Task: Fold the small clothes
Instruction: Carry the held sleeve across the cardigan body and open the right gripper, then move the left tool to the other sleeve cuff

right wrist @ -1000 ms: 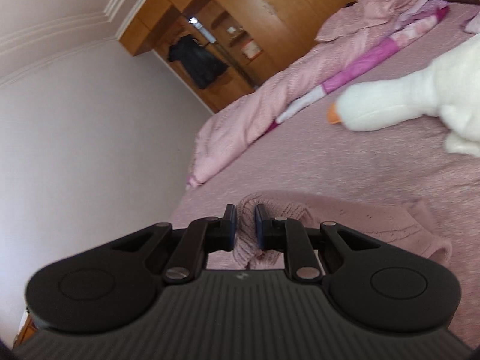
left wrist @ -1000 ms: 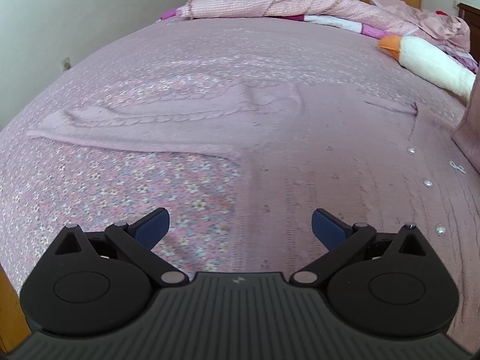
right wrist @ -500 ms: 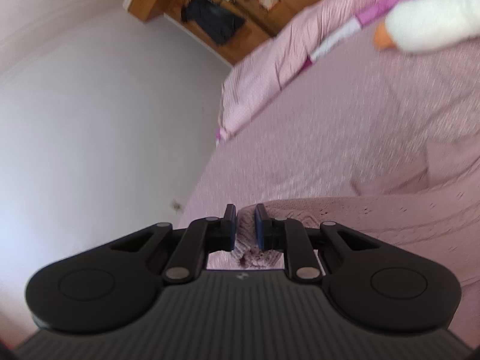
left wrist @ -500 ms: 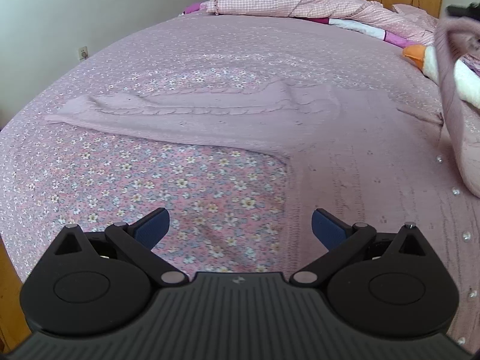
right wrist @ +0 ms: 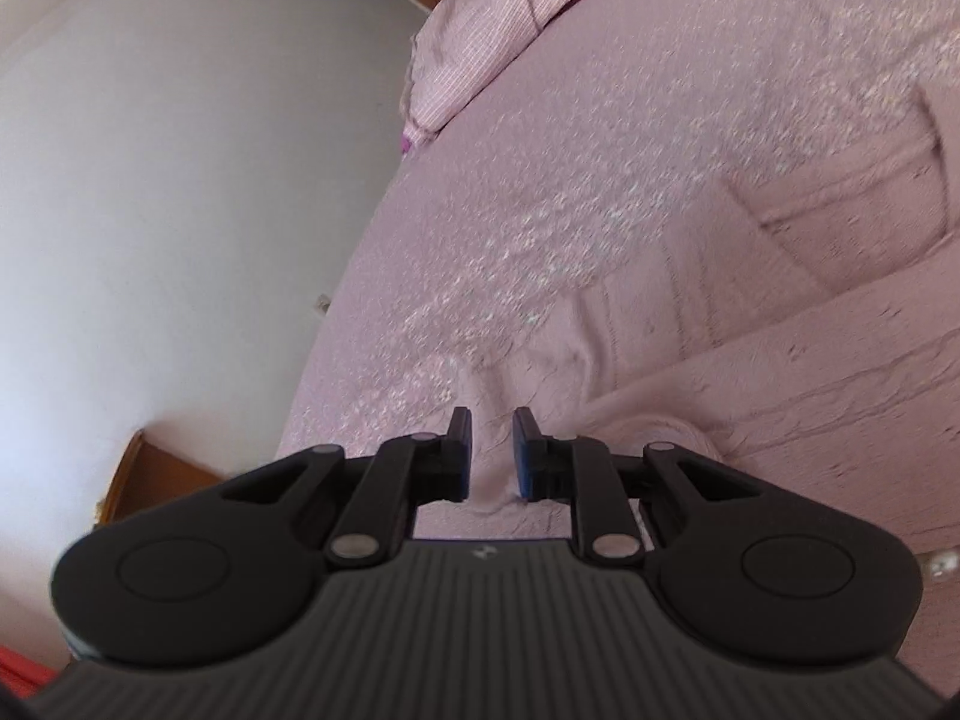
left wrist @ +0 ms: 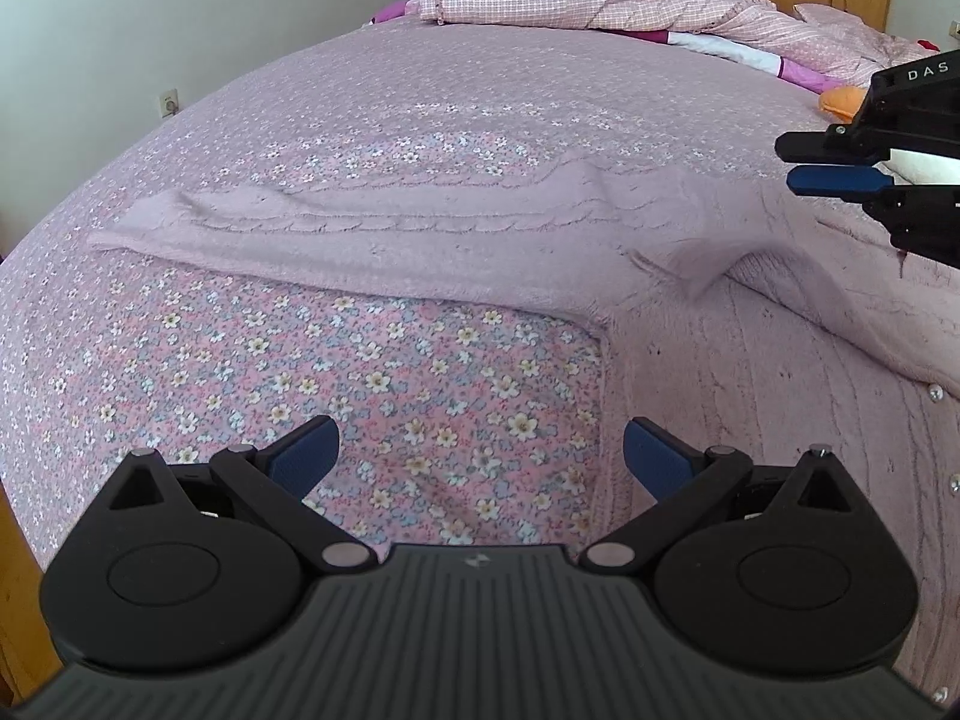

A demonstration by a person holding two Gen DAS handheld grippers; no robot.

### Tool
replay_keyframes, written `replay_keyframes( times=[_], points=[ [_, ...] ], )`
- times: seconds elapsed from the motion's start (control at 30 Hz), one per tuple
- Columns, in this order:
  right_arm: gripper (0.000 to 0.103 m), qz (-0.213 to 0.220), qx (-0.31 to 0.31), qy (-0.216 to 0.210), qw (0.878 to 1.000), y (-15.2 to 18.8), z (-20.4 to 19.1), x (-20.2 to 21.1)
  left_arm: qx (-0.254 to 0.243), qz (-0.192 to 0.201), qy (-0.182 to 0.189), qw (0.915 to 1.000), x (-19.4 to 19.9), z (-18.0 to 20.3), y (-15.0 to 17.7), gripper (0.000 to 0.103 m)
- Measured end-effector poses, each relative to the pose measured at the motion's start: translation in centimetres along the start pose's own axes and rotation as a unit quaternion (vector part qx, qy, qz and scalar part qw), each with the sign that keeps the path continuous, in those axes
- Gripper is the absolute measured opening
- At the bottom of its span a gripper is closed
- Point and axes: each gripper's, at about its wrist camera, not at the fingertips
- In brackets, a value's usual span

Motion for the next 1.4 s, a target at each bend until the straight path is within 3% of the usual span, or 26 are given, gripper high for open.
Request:
replay_keyframes(
  times=[0.07, 0.13, 0.2, 0.6, 0.67, 0.8, 1.0, 1.2, 1.4],
  points=[
    [0.021, 0.004, 0.012, 0.004, 1.000, 0.1, -0.1, 0.3, -0.004, 0.002, 0.003, 1.0000, 0.1, 0.3, -0.3, 0.103],
    [0.047, 0.013, 0.022, 0.006, 1.000, 0.3, 0.0, 1.1, -0.010, 0.005, 0.011, 0.9999, 0.1, 0.7, -0.8, 0.103],
    [0.060, 0.029, 0.029, 0.016, 0.999, 0.8, 0.5, 2.4, -0.018, 0.009, 0.016, 0.9997, 0.0, 1.4, -1.4, 0.103],
    [0.060, 0.086, -0.004, 0.141, 0.986, 3.9, 7.4, 10.4, -0.107, 0.014, 0.024, 0.9939, -4.4, 8.6, -5.7, 0.103],
    [0.060, 0.098, -0.015, 0.161, 0.982, 4.5, 8.6, 11.5, -0.115, 0.026, 0.003, 0.9930, -5.4, 9.6, -6.2, 0.103],
    [0.060, 0.104, -0.020, 0.206, 0.973, 6.0, 10.6, 13.1, -0.116, 0.064, -0.076, 0.9882, -6.3, 10.0, -6.9, 0.103],
    [0.057, 0.088, 0.009, 0.273, 0.958, 8.0, 12.5, 13.3, -0.071, 0.074, -0.141, 0.9847, -5.9, 6.4, -7.7, 0.103],
    [0.058, 0.100, 0.010, 0.278, 0.955, 9.6, 12.2, 13.9, -0.032, 0.060, -0.065, 0.9956, -3.9, 3.8, -7.3, 0.103],
    [0.058, 0.122, 0.047, 0.293, 0.947, 10.2, 10.4, 14.1, -0.035, 0.046, 0.007, 0.9983, -3.5, 5.6, -7.4, 0.103]
  ],
)
Point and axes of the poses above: each gripper's, at about its wrist camera, not at the fingertips, and x roughly against the way its jaws point, z to its right, y to its underside, and after that the axes turned 14 degrees about -z, right-handed
